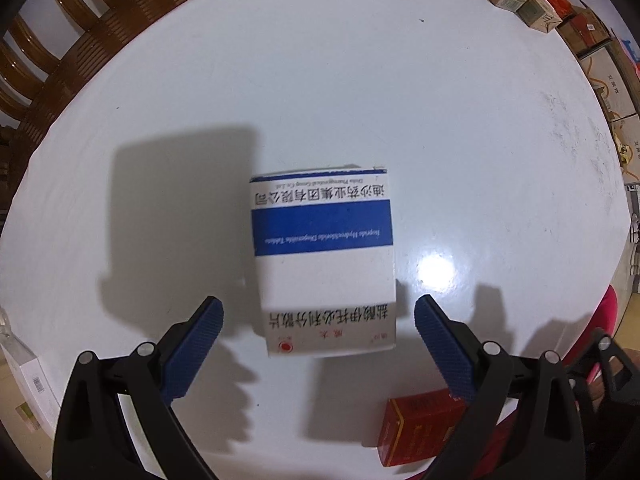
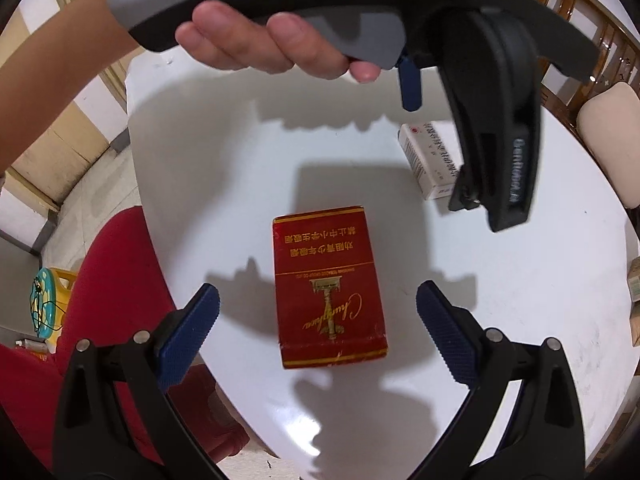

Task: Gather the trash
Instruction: 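Grasp the white-blue medicine box with the left tool while the right tool grasps the red cigarette box, then carry the medicine box and red cigarette box down toward the plastic bag with both tools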

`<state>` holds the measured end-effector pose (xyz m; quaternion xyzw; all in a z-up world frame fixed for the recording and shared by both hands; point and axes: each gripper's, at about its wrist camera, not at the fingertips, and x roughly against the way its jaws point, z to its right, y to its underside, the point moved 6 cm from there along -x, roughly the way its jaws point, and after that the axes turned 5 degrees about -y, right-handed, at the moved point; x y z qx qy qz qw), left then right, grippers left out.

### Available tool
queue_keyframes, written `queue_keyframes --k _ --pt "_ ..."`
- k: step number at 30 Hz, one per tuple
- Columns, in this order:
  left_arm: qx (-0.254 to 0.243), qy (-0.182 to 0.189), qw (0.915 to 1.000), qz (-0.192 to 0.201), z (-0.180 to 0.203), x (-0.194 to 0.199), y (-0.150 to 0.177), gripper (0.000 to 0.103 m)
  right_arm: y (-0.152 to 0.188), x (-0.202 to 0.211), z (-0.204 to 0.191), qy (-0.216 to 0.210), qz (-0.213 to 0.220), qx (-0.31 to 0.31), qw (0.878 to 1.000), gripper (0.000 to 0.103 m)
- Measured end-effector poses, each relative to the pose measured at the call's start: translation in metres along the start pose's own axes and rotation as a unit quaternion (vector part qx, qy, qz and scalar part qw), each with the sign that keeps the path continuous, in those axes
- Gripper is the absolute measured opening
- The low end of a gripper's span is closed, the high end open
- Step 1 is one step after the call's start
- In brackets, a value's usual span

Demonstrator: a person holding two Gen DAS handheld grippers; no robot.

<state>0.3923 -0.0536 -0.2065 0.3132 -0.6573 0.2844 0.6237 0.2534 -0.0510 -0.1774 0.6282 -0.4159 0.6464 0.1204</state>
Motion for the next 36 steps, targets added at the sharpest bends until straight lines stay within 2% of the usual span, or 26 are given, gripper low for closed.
queue_keyframes --k 10,13,16,17,19,26,31,36 --pt "-0.009 -0.001 0.9999 0.009 0.007 -0.006 -0.002 0.091 -0.002 -0.026 -0.002 0.021 -0.016 0.006 1.000 0.096" --pt "-0.013 -0.008 0.9998 0.013 0.009 -0.004 -0.001 0.084 -0.002 -0.033 0.000 0.024 -0.025 0.003 0.999 0.082" --pt "-0.017 -0.008 0.9996 0.020 0.014 0.001 -0.001 0.072 -0.004 -0.032 -0.002 0.033 -0.016 0.005 0.999 0.064" --pt "-0.016 -0.008 0.9996 0.021 0.016 0.002 0.000 0.070 -0.005 -0.031 -0.002 0.034 -0.014 0.004 0.999 0.055" --pt "-0.014 -0.008 0.9996 0.024 0.018 0.005 0.001 0.060 -0.005 -0.030 -0.001 0.033 -0.013 -0.006 0.999 0.055" --pt "0.008 -0.019 0.9989 0.042 0.015 0.013 0.013 0.059 0.000 -0.017 -0.005 0.052 0.004 -0.015 0.999 0.055" --pt "0.044 -0.009 0.9961 0.076 0.014 0.040 0.029 0.059 0.009 0.008 -0.007 0.077 0.024 -0.029 0.996 0.055" --pt "0.082 -0.018 0.9909 0.105 0.005 0.070 0.050 0.059 0.018 0.039 -0.008 0.108 0.049 -0.050 0.992 0.055"
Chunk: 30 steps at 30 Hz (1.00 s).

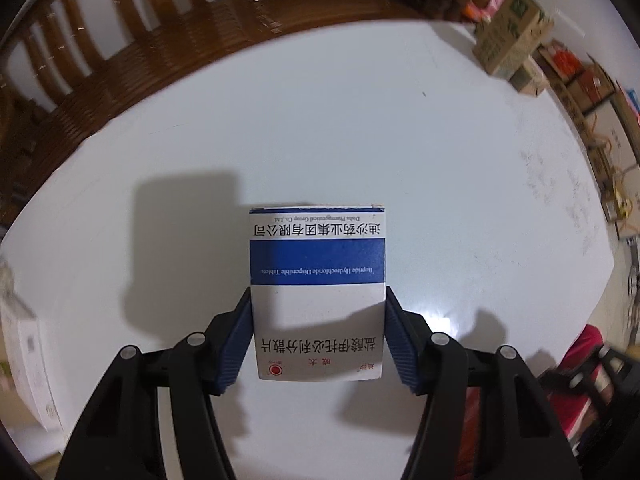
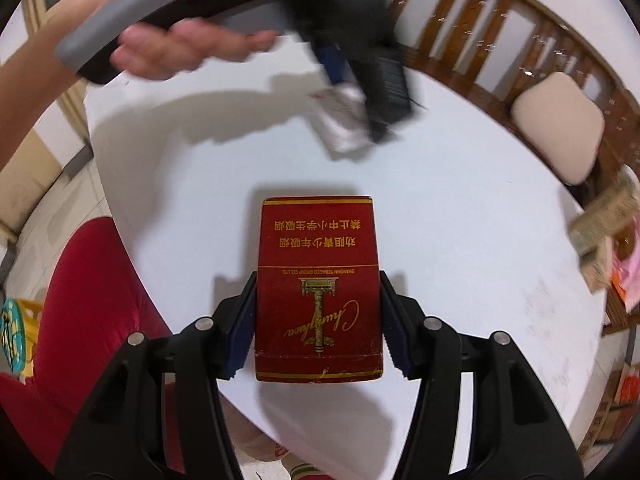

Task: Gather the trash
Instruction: 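Carry the medicine box and red cigarette box down toward the plastic bag with both tools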

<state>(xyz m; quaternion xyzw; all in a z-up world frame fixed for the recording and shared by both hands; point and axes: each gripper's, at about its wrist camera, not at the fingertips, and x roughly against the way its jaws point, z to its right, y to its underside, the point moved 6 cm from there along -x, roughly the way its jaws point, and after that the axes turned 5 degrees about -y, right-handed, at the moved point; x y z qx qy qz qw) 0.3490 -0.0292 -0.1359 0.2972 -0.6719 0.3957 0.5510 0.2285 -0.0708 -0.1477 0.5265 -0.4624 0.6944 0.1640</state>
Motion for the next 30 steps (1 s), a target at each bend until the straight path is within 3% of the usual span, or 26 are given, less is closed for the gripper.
queue_keyframes --k 5,13,23,30 --pt "0.023 -0.021 0.9988 0.037 -0.010 0.036 0.018 0.059 0.000 0.043 0.011 0.038 0.042 -0.037 0.998 0.055" --pt "0.050 -0.036 0.9930 0.101 -0.011 0.089 0.086 0.059 0.001 0.124 -0.005 0.101 0.108 -0.051 0.988 0.055" --pt "0.057 -0.069 0.9823 0.164 0.032 0.138 0.164 0.059 0.027 0.183 -0.060 0.116 0.156 -0.039 0.980 0.055" --pt "0.056 -0.047 0.9826 0.170 0.065 0.136 0.205 0.059 0.056 0.206 -0.096 0.119 0.174 -0.039 0.977 0.055"
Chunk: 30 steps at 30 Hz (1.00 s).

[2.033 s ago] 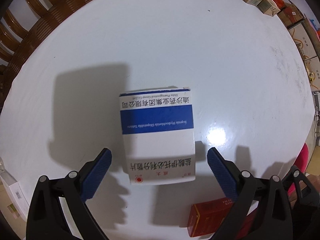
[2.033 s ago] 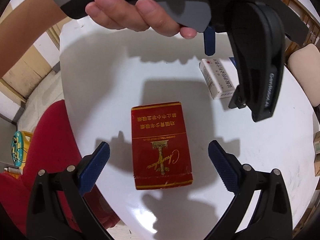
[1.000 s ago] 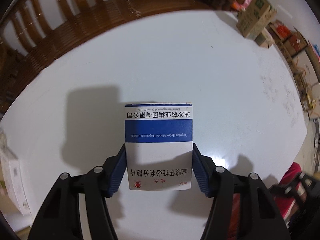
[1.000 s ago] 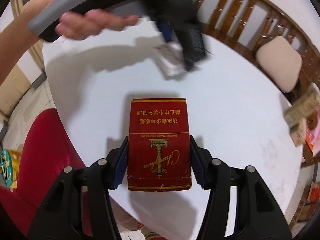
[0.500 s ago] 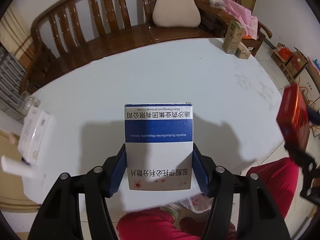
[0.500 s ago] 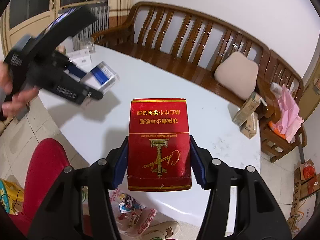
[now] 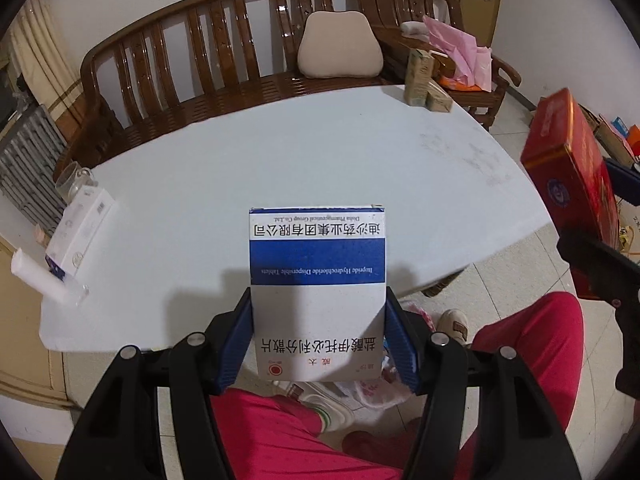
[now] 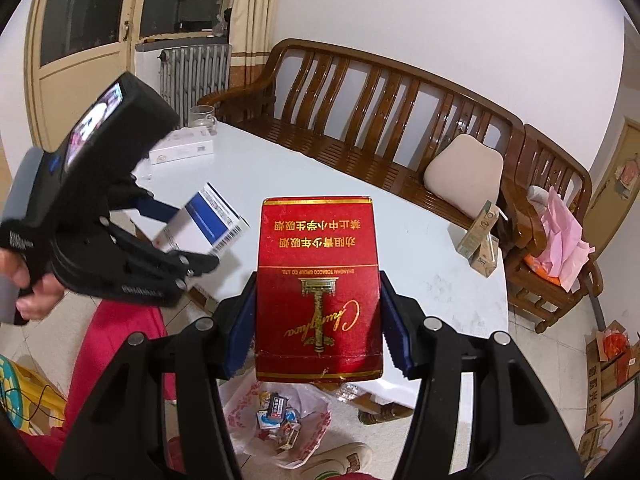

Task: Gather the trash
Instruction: 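Carry the medicine box and red cigarette box down toward the plastic bag with both tools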

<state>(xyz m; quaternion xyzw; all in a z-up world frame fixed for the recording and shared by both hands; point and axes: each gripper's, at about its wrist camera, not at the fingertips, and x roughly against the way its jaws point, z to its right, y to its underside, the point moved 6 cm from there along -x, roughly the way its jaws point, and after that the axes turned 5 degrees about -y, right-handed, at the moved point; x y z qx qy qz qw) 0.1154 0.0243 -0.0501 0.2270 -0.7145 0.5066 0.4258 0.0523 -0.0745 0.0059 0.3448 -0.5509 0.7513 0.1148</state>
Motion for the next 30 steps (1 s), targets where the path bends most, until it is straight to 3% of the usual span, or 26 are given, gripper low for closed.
queue_keyframes --k 14,30 --pt "0.003 0.031 0.9992 -0.026 0.038 -0.009 0.055 0.059 0.051 0.017 -0.021 -0.008 -0.009 -0.024 1.000 0.055" --pt "0.022 0.067 0.9931 -0.094 0.069 -0.089 0.092 0.059 0.120 -0.032 -0.011 -0.011 -0.061 -0.083 0.995 0.055"
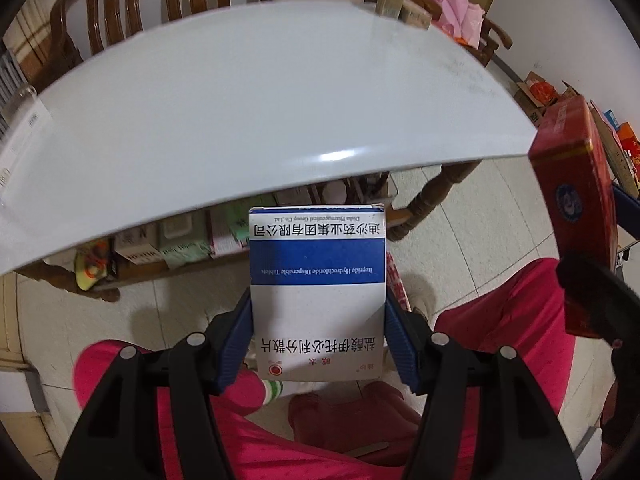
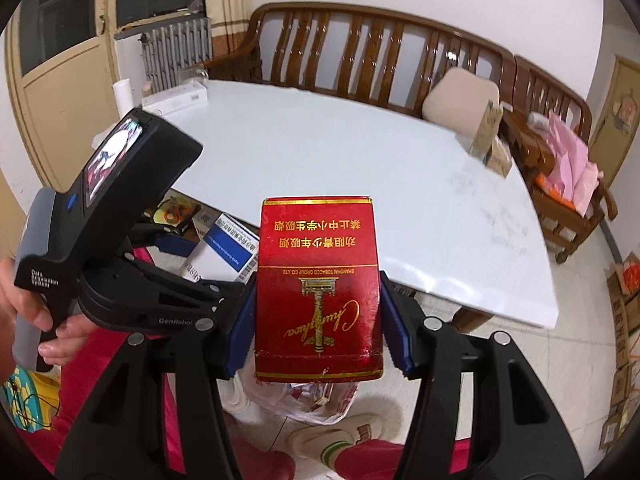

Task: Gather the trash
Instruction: 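Carry the medicine box and red cigarette box down toward the plastic bag with both tools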

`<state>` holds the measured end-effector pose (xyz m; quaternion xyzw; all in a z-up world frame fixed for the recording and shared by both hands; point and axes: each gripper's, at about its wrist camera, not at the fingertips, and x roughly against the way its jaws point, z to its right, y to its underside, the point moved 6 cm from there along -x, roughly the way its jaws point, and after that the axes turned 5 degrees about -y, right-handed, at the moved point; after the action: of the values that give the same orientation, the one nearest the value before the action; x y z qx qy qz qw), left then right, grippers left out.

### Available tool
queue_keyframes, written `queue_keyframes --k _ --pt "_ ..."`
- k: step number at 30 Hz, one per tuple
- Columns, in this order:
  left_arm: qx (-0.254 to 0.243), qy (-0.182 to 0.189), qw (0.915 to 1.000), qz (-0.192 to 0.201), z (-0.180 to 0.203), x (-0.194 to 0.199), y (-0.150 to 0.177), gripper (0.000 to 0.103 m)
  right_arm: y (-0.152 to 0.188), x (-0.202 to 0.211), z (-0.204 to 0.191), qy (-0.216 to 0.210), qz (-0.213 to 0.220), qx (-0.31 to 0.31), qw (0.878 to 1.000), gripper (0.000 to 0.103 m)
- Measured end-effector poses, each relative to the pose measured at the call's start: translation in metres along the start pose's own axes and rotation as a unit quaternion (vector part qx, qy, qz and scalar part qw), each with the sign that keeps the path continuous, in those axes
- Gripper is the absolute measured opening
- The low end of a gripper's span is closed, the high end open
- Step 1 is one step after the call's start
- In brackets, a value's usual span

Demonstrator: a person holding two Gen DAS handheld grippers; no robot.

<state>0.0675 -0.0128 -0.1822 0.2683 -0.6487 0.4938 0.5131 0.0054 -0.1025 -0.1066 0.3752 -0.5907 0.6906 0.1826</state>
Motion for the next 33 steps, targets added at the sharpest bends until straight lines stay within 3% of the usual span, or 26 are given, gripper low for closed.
queue_keyframes --k 14,22,26,33 --pt "0.022 0.014 0.9958 -0.087 0.003 -0.104 0.024 0.059 0.073 -0.081 0.027 -0.001 -0.086 -0.072 0.994 0.055" --pt "0.049 0.014 0.9864 -0.156 0.003 -0.181 0.037 0.059 0.127 -0.144 0.041 0.000 -0.146 -0.125 0.981 0.055" --pt "0.050 -0.009 0.9834 -0.174 0.002 -0.212 0.040 0.059 0.153 -0.176 0.046 -0.004 -0.176 -0.151 0.973 0.055" --pt "0.060 -0.004 0.9767 -0.206 0.007 -0.248 0.041 0.059 0.188 -0.222 0.050 -0.006 -0.224 -0.170 0.960 0.055"
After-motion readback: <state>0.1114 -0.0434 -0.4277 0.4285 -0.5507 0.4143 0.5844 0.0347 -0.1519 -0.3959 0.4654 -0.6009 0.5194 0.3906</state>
